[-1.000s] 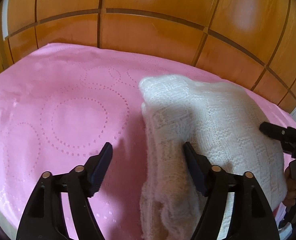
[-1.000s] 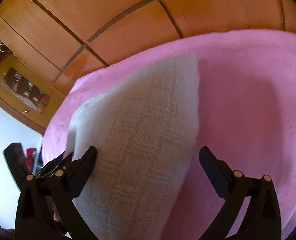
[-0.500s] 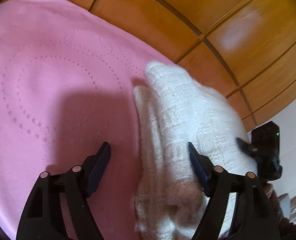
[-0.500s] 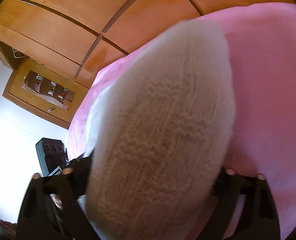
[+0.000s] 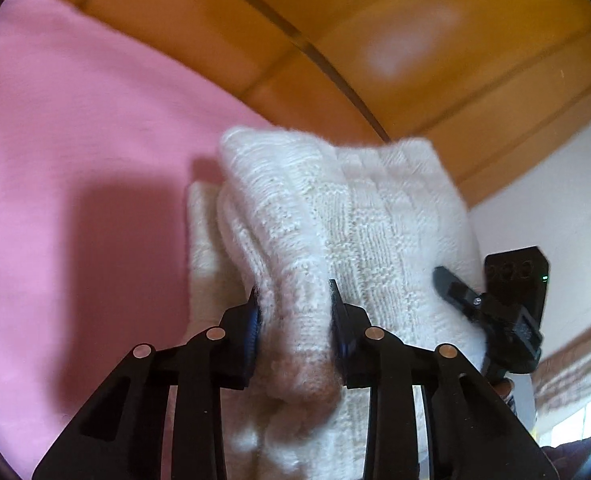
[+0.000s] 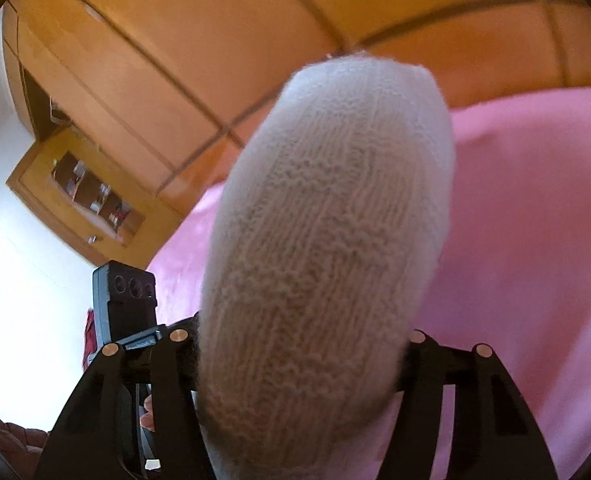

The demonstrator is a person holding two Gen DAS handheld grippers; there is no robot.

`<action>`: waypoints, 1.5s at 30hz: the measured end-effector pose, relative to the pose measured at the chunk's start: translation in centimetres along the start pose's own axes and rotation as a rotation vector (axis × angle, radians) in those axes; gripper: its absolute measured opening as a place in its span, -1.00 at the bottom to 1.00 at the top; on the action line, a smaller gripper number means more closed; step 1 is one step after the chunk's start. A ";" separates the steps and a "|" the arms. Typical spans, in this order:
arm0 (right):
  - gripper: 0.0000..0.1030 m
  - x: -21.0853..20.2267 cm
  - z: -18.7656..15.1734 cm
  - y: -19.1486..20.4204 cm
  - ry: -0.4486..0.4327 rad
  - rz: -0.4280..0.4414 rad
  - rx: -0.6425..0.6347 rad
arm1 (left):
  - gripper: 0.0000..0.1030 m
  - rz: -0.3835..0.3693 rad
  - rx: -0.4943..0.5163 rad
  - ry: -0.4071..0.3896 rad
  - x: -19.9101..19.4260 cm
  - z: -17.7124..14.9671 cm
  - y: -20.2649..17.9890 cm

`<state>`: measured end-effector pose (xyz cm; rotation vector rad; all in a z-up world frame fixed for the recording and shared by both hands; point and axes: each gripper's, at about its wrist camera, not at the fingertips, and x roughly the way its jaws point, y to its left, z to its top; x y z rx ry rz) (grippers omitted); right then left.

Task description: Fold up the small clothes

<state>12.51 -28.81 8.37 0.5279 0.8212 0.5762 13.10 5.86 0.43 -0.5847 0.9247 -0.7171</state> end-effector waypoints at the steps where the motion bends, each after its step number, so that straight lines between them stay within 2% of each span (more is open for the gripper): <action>1: 0.14 -1.2 0.2 -0.7 -0.019 -0.013 0.003 | -0.43 -0.010 0.036 0.024 1.9 0.6 -1.9; 5: 0.14 -7.3 1.2 -5.4 -0.123 -0.100 0.060 | -0.43 -0.047 0.155 0.105 8.9 2.4 -8.6; 9: 0.18 -12.4 1.6 -12.4 -0.199 -0.224 0.159 | -0.43 -0.036 0.279 0.198 16.3 3.0 -14.7; 11: 0.24 -13.3 1.1 -15.6 -0.201 -0.300 0.201 | -0.43 0.026 0.361 0.257 20.8 2.5 -17.4; 12: 0.32 -13.6 0.4 -17.7 -0.195 -0.368 0.242 | -0.43 0.054 0.393 0.272 22.2 2.1 -18.2; 13: 0.42 -13.6 -0.3 -19.6 -0.180 -0.401 0.292 | -0.43 0.153 0.472 0.280 24.5 1.2 -19.3; 15: 0.59 -13.9 -2.0 -22.3 -0.179 -0.397 0.402 | -0.41 0.230 0.526 0.280 26.6 0.1 -19.9; 16: 0.67 -14.6 -2.8 -22.6 -0.209 -0.398 0.412 | -0.27 0.249 0.536 0.262 26.8 -0.2 -20.2; 18: 0.73 -15.8 -3.2 -21.3 -0.254 -0.446 0.378 | -0.26 0.285 0.558 0.227 26.9 -0.6 -20.9; 20: 0.69 -17.1 -3.1 -19.4 -0.300 -0.523 0.330 | -0.26 0.319 0.602 0.177 26.5 -0.7 -22.0; 22: 0.26 -17.8 -2.7 -16.8 -0.313 -0.576 0.256 | -0.26 0.350 0.625 0.137 24.3 -1.7 -21.4; 25: -0.02 -16.6 -2.9 -12.6 -0.297 -0.629 0.125 | -0.26 0.381 0.614 0.110 24.1 -1.4 -20.9; 27: -0.02 -13.2 -3.0 -10.9 -0.242 -0.674 0.061 | -0.26 0.411 0.617 0.098 24.6 -1.6 -20.9; 29: 0.02 -11.2 -4.1 -10.7 -0.191 -0.757 -0.002 | -0.26 0.451 0.621 0.086 24.6 -1.7 -20.3; 33: 0.09 -8.5 -5.4 -10.4 -0.198 -0.897 -0.073 | -0.26 0.460 0.596 0.076 24.6 -1.7 -20.0; 45: 0.18 -11.3 -7.5 -9.0 -0.184 -0.884 0.046 | -0.18 0.433 0.564 0.054 22.5 -2.7 -19.9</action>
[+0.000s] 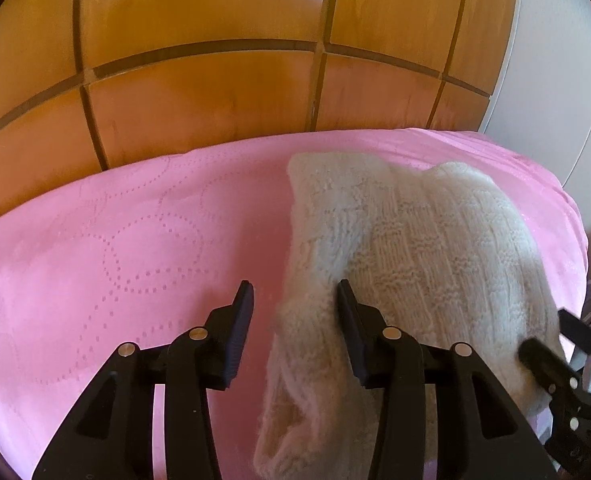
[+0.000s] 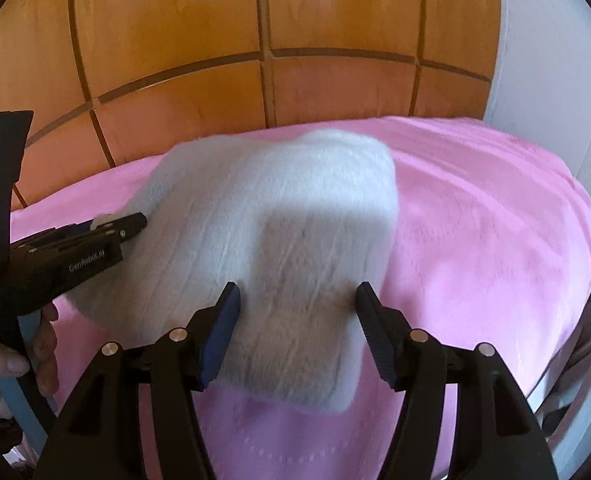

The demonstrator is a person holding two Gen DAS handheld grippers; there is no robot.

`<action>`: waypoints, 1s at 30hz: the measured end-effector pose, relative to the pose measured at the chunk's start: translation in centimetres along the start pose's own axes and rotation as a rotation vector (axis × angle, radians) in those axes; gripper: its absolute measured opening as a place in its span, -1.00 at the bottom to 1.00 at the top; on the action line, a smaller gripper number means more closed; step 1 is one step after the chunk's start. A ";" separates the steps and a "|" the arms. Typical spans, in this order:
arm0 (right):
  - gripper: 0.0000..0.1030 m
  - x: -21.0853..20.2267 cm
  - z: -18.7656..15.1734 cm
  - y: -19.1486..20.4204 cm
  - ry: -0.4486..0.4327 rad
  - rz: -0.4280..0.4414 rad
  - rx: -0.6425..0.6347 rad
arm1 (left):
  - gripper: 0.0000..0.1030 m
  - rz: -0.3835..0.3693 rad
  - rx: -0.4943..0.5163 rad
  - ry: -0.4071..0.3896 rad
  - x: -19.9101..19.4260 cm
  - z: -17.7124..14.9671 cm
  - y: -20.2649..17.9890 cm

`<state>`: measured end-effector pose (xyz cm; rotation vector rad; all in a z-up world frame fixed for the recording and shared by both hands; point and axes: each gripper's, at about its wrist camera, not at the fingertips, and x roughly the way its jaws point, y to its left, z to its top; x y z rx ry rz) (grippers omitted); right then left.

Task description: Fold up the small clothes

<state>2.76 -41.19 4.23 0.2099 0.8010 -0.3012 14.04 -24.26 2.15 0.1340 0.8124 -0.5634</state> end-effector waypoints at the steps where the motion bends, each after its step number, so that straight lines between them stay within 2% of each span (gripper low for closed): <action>1: 0.18 0.0 -0.1 0.0 0.008 0.002 0.007 | -0.17 0.000 -0.002 0.000 -0.1 -0.2 0.0; 6: 0.19 1.8 -1.1 0.5 0.039 -0.028 0.012 | -0.15 0.008 -0.001 0.003 0.1 -0.7 0.3; 10: 0.19 1.2 -0.9 0.8 0.039 -0.044 0.024 | -0.14 0.011 -0.017 0.000 -0.9 -0.8 0.4; 11: 0.20 0.9 -0.9 0.7 0.038 -0.045 0.031 | 0.01 0.013 -0.021 -0.004 -1.4 -0.9 0.5; 12: 0.21 0.6 -0.9 0.7 0.039 -0.045 0.038 | 0.05 0.019 -0.025 -0.013 -1.9 -1.0 0.6; 17: 0.47 -1.1 -1.1 0.9 0.017 -0.059 0.063 | 0.07 0.021 -0.047 -0.048 -5.0 -2.1 1.6; 19: 0.51 -1.8 -1.4 1.3 0.007 -0.067 0.064 | 0.07 0.023 -0.054 -0.068 -6.5 -2.7 1.9; 22: 0.70 -3.0 -1.6 1.7 -0.013 -0.095 0.074 | 0.27 0.033 -0.060 -0.097 -8.4 -3.5 2.3; 27: 0.89 -5.4 -2.0 2.2 -0.057 -0.132 0.118 | 0.29 0.044 -0.070 -0.133 -11.2 -4.9 2.8; 29: 0.95 -6.8 -2.1 2.5 -0.091 -0.145 0.138 | 0.49 0.050 -0.088 -0.152 -12.5 -5.5 3.0; 30: 0.95 -7.3 -2.2 2.7 -0.101 -0.148 0.143 | 0.49 0.055 -0.095 -0.163 -12.9 -5.7 3.2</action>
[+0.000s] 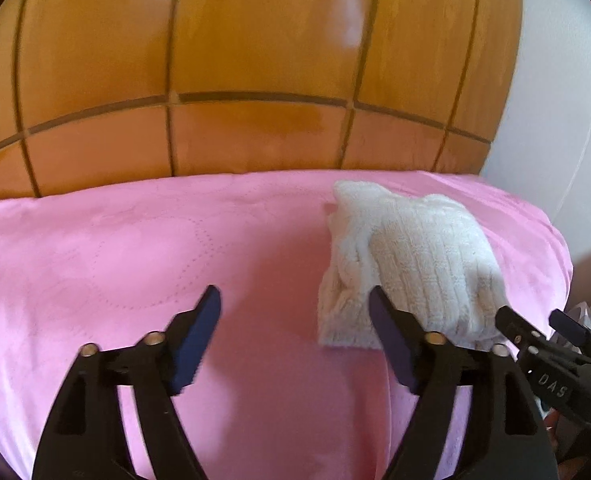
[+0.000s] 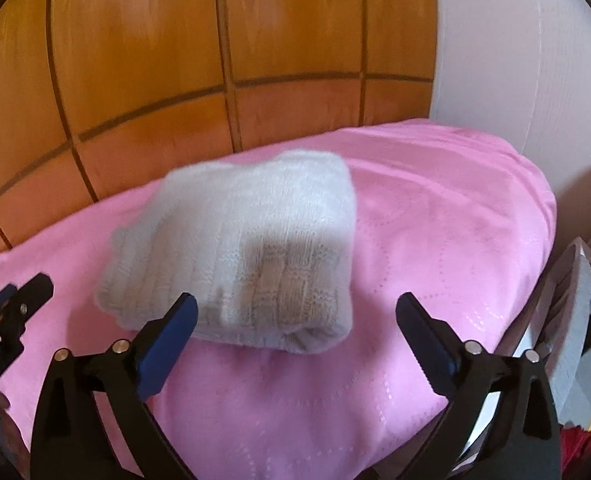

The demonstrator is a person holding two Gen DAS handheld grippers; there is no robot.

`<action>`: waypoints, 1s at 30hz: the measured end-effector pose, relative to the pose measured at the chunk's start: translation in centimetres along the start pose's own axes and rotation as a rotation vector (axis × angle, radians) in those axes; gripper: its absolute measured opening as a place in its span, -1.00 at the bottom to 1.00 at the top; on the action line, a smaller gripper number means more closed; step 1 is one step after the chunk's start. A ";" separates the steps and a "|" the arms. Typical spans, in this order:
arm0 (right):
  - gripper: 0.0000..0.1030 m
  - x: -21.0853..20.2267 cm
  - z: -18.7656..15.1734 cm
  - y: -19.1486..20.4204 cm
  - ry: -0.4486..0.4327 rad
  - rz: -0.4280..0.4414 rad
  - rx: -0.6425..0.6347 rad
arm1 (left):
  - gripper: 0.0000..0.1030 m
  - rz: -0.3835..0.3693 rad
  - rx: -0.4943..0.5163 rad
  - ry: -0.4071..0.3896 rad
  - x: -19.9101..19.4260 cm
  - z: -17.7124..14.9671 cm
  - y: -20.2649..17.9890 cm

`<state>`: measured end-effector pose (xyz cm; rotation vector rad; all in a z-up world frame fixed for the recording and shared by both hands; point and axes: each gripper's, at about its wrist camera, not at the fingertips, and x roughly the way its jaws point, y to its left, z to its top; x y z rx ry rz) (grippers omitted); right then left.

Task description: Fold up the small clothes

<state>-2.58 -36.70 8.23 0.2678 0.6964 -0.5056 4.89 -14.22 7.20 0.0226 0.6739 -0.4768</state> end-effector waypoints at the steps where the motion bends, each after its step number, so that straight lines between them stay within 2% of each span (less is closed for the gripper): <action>1: 0.95 -0.6 -0.1 0.1 -0.010 -0.002 0.007 | 0.49 0.004 -0.003 -0.012 -0.6 -0.1 0.2; 4: 0.95 -1.8 -0.5 0.6 -0.030 -0.004 0.009 | 0.50 0.018 -0.003 -0.026 -1.8 -0.5 0.4; 7: 0.95 -2.7 -1.0 0.8 -0.051 -0.023 0.008 | 0.63 0.021 -0.019 -0.032 -2.6 -0.9 0.6; 13: 0.95 -3.6 -2.4 1.2 -0.067 -0.058 0.011 | 0.63 0.049 0.003 -0.045 -3.3 -1.7 0.3; 15: 0.95 -3.6 -2.5 1.2 -0.070 -0.058 0.012 | 0.63 0.063 0.001 -0.047 -3.4 -1.9 0.3; 17: 0.95 -3.7 -2.6 1.3 -0.074 -0.056 0.009 | 0.74 0.063 -0.004 -0.040 -3.5 -2.1 0.4; 21: 0.95 -3.8 -2.9 1.4 -0.090 -0.054 -0.002 | 0.74 0.083 -0.002 -0.047 -3.7 -2.3 0.2; 30: 0.95 -2.8 -3.4 1.3 -0.069 -0.052 -0.007 | 0.80 0.110 0.014 -0.034 -3.3 -2.7 0.0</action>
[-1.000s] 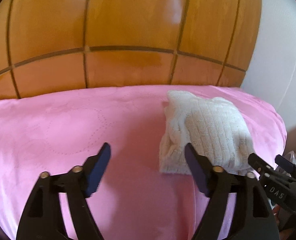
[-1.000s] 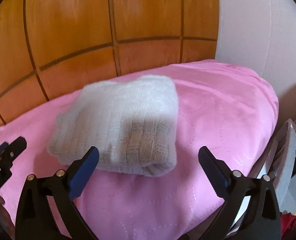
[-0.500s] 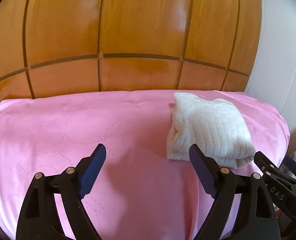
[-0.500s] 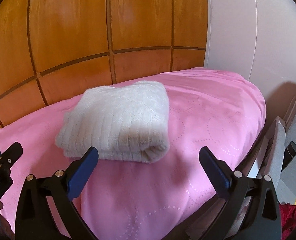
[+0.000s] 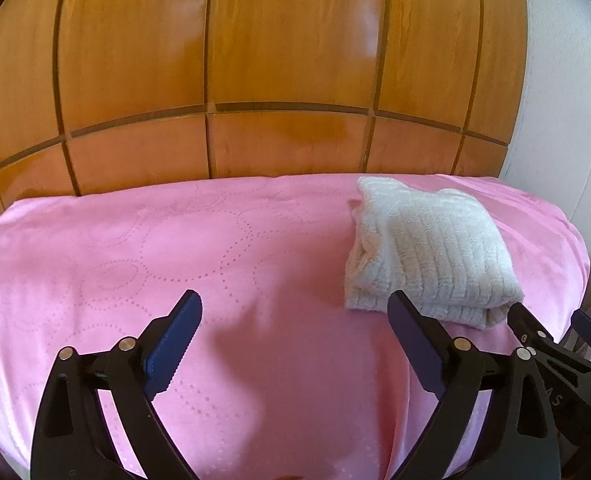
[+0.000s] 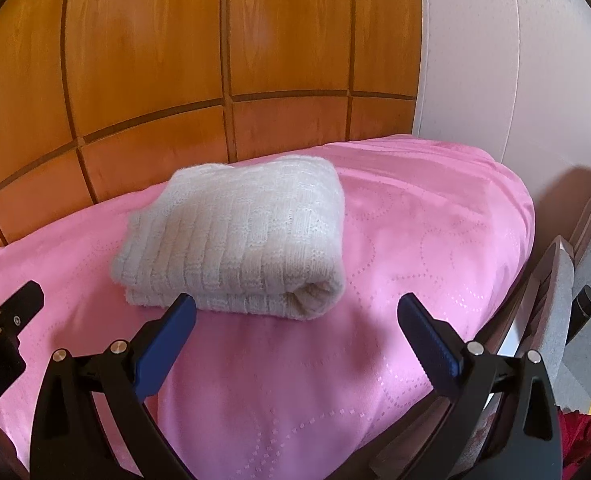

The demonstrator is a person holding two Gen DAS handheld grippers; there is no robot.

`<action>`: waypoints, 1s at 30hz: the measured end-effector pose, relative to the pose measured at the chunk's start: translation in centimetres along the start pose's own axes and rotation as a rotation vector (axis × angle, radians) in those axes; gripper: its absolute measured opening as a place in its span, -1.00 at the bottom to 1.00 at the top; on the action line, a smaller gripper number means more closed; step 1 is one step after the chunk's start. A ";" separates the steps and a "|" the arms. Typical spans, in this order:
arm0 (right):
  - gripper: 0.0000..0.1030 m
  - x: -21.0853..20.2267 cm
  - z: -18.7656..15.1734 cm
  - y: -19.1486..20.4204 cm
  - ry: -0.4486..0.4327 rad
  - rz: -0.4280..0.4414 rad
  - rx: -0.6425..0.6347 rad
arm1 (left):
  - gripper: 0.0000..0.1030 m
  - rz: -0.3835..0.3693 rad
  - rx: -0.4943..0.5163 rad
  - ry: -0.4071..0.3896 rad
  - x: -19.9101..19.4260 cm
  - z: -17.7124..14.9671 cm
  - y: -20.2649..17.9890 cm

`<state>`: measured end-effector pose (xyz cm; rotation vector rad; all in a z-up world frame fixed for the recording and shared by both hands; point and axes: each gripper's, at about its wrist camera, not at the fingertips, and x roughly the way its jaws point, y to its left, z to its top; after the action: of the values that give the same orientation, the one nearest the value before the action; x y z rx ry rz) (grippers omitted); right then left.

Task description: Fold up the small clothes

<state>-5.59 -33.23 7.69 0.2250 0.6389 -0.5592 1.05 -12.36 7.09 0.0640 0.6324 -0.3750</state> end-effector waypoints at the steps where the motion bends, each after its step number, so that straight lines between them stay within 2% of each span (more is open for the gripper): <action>1: 0.95 0.1 0.0 0.0 -0.003 -0.003 0.002 | 0.80 0.003 0.001 0.006 0.1 -0.1 0.0; 15: 0.95 1.2 -0.7 0.7 -0.006 -0.014 -0.025 | 0.87 0.030 0.005 0.047 1.5 -0.8 -0.1; 30: 0.95 1.0 -0.4 0.2 -0.019 -0.004 -0.005 | 0.92 0.039 -0.006 0.025 0.5 -0.7 0.1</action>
<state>-5.06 -33.31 6.76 0.2136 0.6228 -0.5629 1.10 -12.32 6.26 0.0752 0.6557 -0.3349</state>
